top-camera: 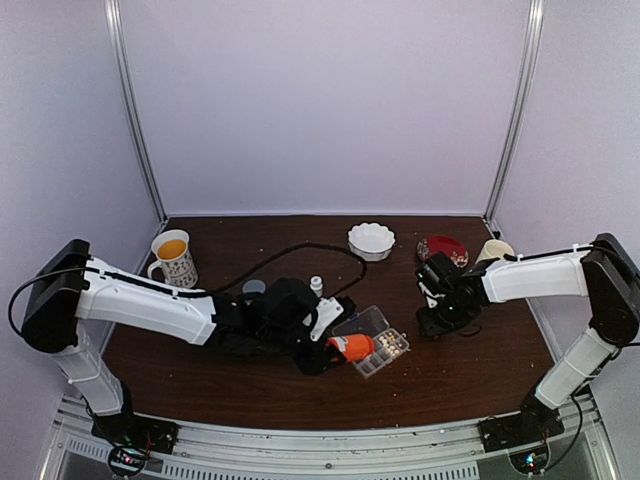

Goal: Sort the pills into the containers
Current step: Pour the pill into the compartment of the pill container.

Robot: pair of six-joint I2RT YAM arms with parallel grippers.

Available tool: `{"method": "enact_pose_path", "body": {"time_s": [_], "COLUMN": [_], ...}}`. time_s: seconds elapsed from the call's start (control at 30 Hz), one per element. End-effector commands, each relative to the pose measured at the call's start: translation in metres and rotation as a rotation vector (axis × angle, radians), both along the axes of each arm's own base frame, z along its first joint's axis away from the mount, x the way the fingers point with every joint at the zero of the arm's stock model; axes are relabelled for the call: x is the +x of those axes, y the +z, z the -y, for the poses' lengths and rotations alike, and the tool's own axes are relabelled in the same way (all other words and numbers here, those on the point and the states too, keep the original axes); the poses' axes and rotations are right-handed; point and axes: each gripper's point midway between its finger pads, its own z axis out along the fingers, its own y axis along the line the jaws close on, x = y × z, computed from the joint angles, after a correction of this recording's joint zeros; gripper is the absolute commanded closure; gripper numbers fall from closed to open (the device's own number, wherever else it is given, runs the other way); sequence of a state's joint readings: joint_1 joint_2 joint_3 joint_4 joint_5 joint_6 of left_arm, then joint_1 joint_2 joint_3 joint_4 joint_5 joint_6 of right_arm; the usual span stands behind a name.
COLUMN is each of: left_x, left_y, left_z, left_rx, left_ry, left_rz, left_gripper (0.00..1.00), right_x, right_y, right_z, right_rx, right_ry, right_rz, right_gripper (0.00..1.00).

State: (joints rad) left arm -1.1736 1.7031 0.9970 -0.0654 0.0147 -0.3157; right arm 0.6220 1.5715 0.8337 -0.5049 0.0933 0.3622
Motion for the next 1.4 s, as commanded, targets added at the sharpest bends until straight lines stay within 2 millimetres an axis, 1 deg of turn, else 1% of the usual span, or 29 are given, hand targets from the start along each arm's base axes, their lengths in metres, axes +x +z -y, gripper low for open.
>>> {"method": "enact_pose_path", "body": {"time_s": [0.0,0.07,0.13,0.3,0.37,0.43,0.53,0.8,0.9,0.97,1.03,1.07,1.2,1.23,1.3,1.37], "left_x": [0.001,0.001,0.001,-0.001,-0.001,0.000,0.000,0.002,0.002,0.001,0.001,0.005,0.003,0.003,0.003,0.003], "left_y": [0.051,0.059,0.056,0.018,0.002,-0.004,0.003,0.048,0.056,0.052,0.043,0.035,0.001,-0.004,-0.006,0.002], "left_z": [0.010,0.010,0.009,0.011,0.009,0.007,0.006,0.011,0.011,0.010,0.010,0.008,0.006,0.007,0.006,0.007], "left_rx": [-0.118,-0.144,-0.144,-0.074,-0.031,-0.006,-0.017,-0.089,-0.098,-0.087,-0.076,-0.058,-0.007,0.003,0.007,-0.004], "left_ry": [-0.013,-0.015,-0.015,-0.013,-0.001,0.008,0.008,-0.010,-0.013,-0.015,-0.014,0.008,0.013,0.012,0.017,0.017], "left_rz": [0.056,0.071,0.071,0.015,-0.006,-0.014,-0.009,0.040,0.049,0.047,0.040,0.052,0.012,0.002,-0.005,0.006], "left_gripper": [1.00,1.00,1.00,1.00,1.00,1.00,1.00,1.00,1.00,1.00,1.00,1.00,1.00,1.00,1.00,1.00], "right_x": [0.006,0.006,0.006,0.006,0.006,0.006,0.006,0.006,0.006,0.006,0.006,0.006,0.006,0.006,0.006,0.006], "right_y": [0.005,0.005,0.005,0.005,0.004,0.004,0.005,0.004,0.004,0.004,0.004,0.004,0.004,0.004,0.004,0.004], "right_z": [-0.002,-0.002,-0.002,-0.002,-0.002,-0.002,-0.002,-0.002,-0.002,-0.002,-0.002,-0.002,-0.002,-0.003,-0.003,-0.003], "right_rx": [-0.001,0.001,0.000,-0.001,-0.002,-0.001,-0.001,-0.001,-0.001,-0.002,0.000,0.000,0.001,0.001,0.002,0.002], "right_ry": [0.002,0.002,0.002,0.002,0.001,0.002,0.002,0.001,0.001,0.002,0.003,0.002,0.002,0.004,0.005,0.005], "right_rz": [0.012,0.012,0.012,0.012,0.011,0.010,0.010,0.010,0.011,0.010,0.009,0.009,0.008,0.007,0.006,0.006], "right_gripper": [1.00,1.00,1.00,1.00,1.00,1.00,1.00,1.00,1.00,1.00,1.00,1.00,1.00,1.00,1.00,1.00]}}
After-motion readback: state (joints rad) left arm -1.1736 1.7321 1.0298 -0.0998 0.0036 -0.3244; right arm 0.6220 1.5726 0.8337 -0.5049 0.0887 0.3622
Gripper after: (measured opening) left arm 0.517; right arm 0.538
